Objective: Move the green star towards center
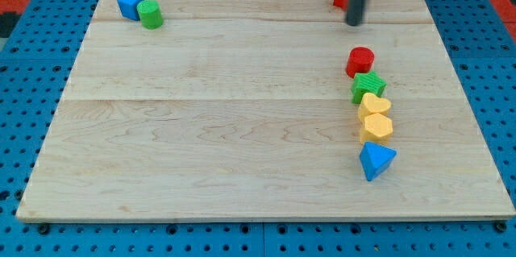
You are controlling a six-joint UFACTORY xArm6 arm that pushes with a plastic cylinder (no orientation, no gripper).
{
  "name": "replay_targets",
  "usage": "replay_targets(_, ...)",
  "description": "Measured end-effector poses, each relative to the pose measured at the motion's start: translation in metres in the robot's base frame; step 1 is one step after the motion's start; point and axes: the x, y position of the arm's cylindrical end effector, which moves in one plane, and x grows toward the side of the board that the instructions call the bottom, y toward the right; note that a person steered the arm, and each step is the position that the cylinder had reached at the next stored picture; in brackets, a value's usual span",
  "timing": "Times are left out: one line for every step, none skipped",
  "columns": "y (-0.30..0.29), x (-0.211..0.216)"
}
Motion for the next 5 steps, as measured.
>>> replay_targets(0.057, 0.054)
replay_targets(0.002, 0.127)
replay_targets(-0.095, 0.133)
replay_targets(-0.108, 0.133)
replay_targets(-0.069, 0.133)
